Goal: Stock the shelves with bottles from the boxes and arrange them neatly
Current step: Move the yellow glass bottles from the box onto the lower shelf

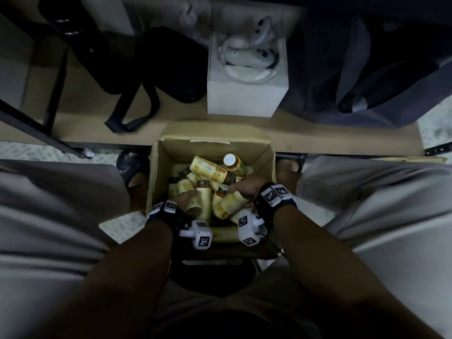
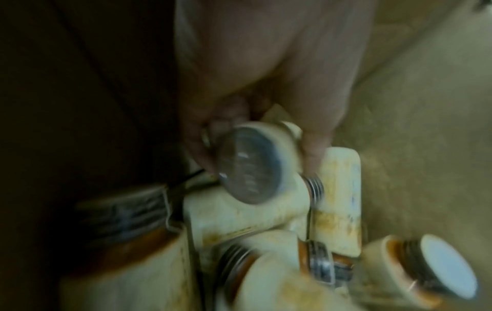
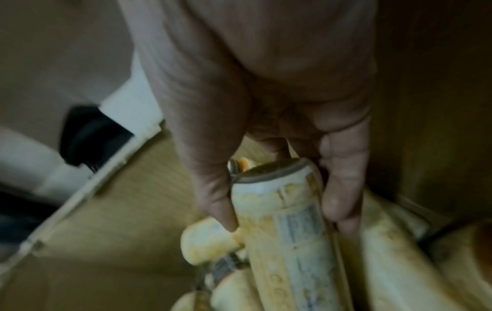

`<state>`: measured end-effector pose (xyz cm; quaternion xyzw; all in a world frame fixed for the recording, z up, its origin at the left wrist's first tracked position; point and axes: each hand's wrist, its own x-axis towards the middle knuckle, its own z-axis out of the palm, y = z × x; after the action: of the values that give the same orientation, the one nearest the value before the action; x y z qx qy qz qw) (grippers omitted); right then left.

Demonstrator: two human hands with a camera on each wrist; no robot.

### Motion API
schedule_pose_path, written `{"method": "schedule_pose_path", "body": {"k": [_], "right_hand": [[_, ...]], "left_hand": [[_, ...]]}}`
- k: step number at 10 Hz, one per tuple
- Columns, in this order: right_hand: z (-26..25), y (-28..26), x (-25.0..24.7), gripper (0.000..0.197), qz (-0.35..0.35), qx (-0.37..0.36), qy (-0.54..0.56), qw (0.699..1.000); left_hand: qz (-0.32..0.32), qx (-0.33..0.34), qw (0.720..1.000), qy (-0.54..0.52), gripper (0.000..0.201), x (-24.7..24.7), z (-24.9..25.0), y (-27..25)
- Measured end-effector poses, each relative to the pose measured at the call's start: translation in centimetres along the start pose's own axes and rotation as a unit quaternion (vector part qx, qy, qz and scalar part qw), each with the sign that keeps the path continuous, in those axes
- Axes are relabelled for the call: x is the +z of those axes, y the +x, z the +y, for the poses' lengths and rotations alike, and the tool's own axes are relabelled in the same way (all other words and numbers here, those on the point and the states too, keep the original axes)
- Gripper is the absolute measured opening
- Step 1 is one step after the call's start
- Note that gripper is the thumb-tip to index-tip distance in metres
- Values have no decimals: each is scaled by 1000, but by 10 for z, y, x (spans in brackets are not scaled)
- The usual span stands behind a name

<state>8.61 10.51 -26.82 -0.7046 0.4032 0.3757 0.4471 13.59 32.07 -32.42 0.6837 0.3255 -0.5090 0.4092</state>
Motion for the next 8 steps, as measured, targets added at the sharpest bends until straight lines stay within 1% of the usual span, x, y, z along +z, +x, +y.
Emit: {"method": "schedule_pose_path", "body": {"k": [1,2,3,4,5,6,7,8], "right_hand": [[-6,-7,-7,46,-33,21,144,989],[-12,-17,-10,53,-61,18,226,972],[-11,-26,-6,53,-65,-9,269,961],[-9,-39,-3,52,-72,-30,278,957],[-8,-48,-5,45,-74,-76,275,956],[-12,-59,-11,44,-79,-132,288,945],[-21,-73,-20,54,-58,-192,302,932],[-38,-98,-32,63,-20,-254,299,919]], "left_hand": [[-69,10,992,-104,39,8,1,-19],[-95,44,985,-139,48,16,-1,-31],[-151,76,970,-174,46,24,4,-41],[-200,113,952,-201,40,28,10,-56],[-210,164,948,-176,45,27,16,-70],[-215,239,937,-136,45,23,27,-88],[-214,319,915,-124,47,18,42,-112],[-235,408,872,-134,45,17,57,-141]]}}
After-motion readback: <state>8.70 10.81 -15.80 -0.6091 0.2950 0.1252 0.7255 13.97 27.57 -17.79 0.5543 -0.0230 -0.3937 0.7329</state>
